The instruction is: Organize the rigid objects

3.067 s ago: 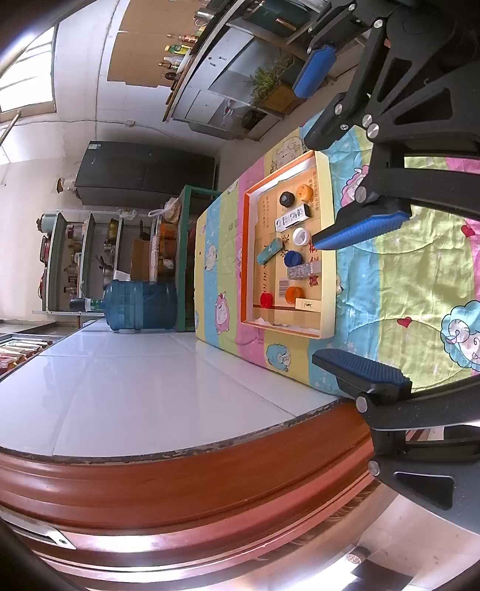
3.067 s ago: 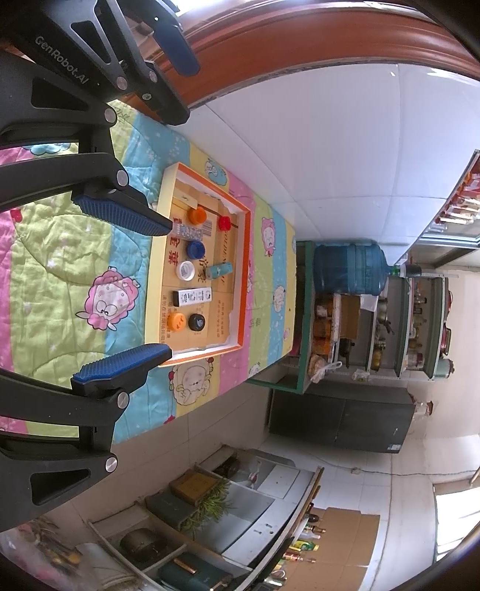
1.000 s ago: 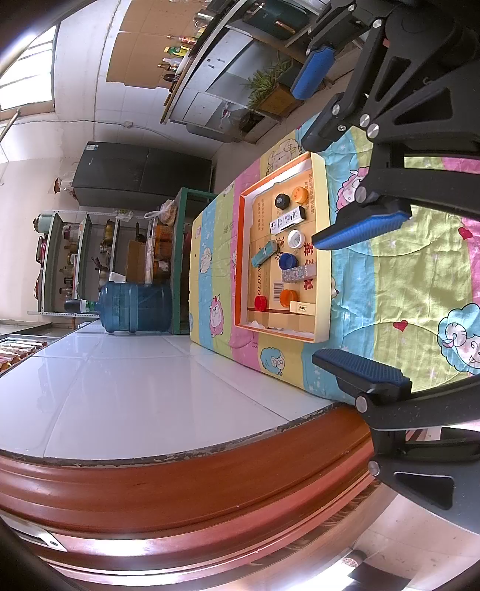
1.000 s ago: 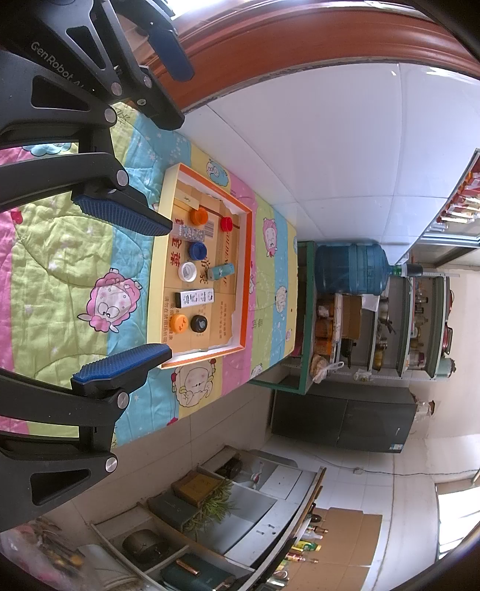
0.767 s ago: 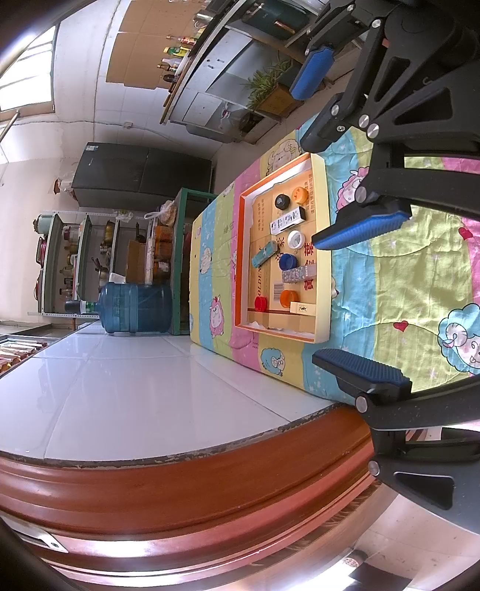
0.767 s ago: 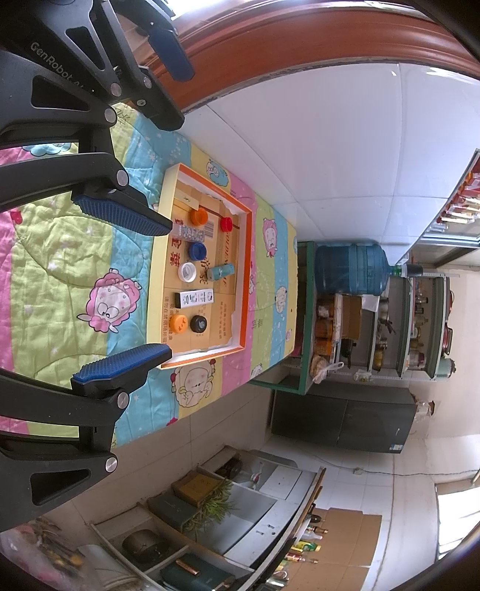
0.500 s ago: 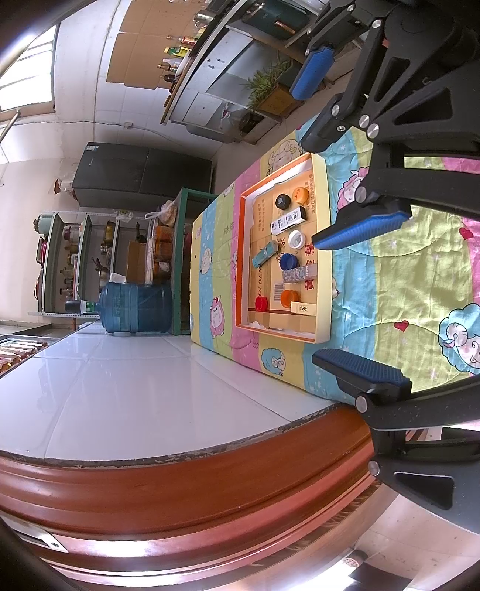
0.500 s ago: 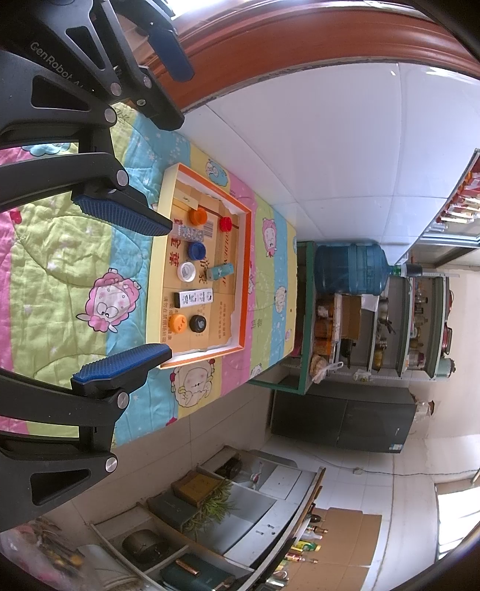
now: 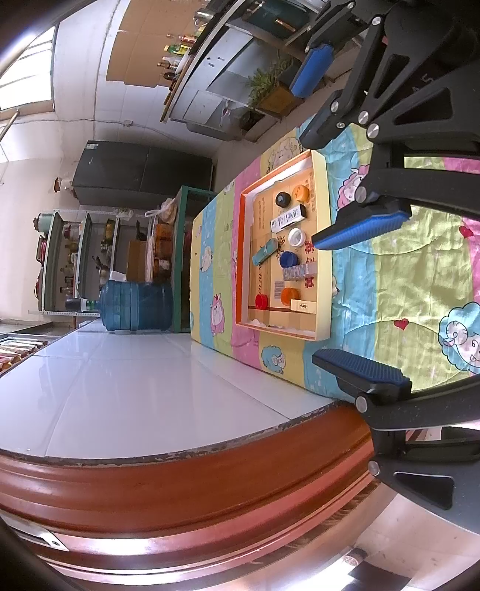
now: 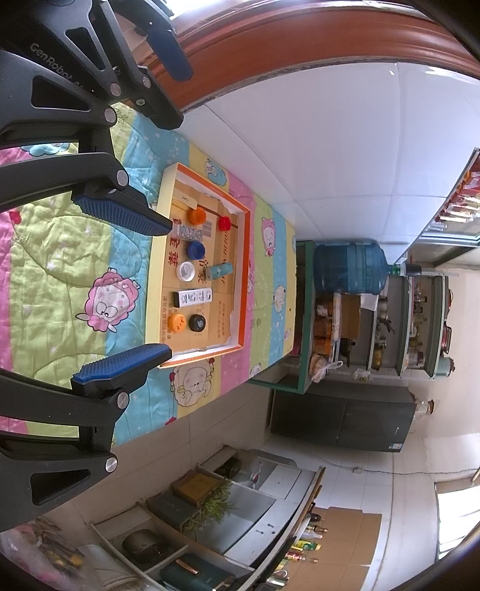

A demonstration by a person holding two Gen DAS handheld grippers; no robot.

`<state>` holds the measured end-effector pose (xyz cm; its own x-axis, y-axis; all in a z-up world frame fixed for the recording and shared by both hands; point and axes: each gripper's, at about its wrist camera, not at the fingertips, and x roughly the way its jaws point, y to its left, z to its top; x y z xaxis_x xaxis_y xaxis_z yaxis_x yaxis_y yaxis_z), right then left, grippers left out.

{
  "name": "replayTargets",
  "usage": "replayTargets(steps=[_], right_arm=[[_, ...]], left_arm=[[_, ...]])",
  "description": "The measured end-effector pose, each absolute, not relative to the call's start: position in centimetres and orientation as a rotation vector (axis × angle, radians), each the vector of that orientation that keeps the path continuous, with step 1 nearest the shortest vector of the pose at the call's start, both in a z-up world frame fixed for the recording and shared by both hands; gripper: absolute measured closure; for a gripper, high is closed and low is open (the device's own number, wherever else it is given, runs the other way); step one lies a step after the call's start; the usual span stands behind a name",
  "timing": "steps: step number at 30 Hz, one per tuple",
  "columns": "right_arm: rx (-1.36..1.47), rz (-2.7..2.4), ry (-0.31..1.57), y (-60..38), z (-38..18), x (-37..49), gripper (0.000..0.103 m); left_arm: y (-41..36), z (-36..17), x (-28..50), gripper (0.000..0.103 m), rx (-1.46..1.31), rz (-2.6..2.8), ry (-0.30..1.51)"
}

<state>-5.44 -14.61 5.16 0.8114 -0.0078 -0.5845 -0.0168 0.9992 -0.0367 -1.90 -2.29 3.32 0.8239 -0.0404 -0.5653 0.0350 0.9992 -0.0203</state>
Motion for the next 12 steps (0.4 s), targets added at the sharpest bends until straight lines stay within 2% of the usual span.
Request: replayTargets(steps=[12], right_arm=[[-0.042, 0.004, 0.617, -14.41, 5.08, -5.40, 0.040]], left_arm=[[-1.96, 3.46, -1.61, 0.048, -0.015, -0.036, 0.615]])
